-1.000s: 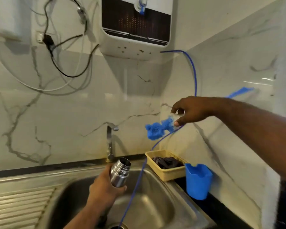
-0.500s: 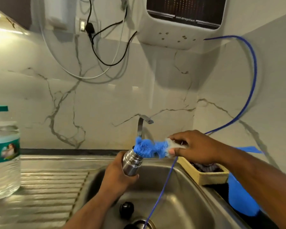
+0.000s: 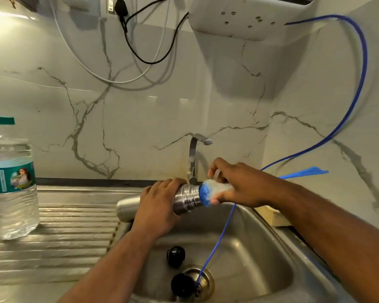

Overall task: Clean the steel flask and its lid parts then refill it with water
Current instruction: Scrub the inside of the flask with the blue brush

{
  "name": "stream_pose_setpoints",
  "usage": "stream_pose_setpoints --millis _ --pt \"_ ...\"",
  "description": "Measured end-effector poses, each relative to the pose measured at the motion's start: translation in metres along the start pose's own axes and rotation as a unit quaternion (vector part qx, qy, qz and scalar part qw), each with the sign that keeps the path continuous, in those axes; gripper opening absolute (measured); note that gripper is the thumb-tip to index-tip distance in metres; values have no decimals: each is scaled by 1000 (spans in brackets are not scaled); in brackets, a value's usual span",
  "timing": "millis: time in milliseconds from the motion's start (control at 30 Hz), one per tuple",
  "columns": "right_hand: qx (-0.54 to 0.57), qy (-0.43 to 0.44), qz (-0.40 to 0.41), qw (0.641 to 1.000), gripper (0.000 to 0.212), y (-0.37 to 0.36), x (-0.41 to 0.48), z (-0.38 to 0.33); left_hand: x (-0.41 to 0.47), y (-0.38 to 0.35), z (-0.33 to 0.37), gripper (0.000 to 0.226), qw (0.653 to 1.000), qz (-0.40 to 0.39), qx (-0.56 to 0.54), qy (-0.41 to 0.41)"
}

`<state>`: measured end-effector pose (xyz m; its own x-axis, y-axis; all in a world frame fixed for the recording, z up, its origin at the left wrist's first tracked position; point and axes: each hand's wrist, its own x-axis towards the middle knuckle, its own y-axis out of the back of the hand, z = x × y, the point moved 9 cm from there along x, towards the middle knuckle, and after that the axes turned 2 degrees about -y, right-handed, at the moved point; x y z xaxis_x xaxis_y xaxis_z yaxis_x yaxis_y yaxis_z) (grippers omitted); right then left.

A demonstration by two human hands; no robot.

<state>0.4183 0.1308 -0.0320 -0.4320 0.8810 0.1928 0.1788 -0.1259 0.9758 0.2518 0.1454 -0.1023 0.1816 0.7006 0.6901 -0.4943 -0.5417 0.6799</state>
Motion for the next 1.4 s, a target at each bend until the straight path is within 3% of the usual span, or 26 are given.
stream_pose_setpoints --millis 100,233,433,600,700,833,967,1167,1300,1400 --pt "-118 -22 55 991 79 12 -3 9 0 9 -16 72 999 7 21 23" --pt "-220 -38 175 959 27 44 -13 26 1 26 -47 73 996 32 44 65" --pt "-148 26 163 975 31 -8 -8 12 5 17 -33 75 995 -16 93 24" --pt "-128 69 98 984 29 -46 11 2 7 -4 3 82 992 -61 104 -37" --pt "-63 45 141 987 31 -33 9 27 7 9 -24 82 994 -44 104 12" --pt "-84 87 276 954 25 -7 -13 40 5 26 -46 82 992 -29 114 43" --pt "-65 102 228 966 34 -31 -13 12 7 12 -16 80 992 -48 115 -27" --pt "-25 49 296 954 43 4 -28 70 5 34 -46 80 992 3 123 27" --pt "-20 65 232 970 37 -24 -15 29 11 14 -9 75 993 -17 108 -42" --pt "-26 38 234 971 38 -19 -18 50 7 20 -32 78 994 -4 107 -6"
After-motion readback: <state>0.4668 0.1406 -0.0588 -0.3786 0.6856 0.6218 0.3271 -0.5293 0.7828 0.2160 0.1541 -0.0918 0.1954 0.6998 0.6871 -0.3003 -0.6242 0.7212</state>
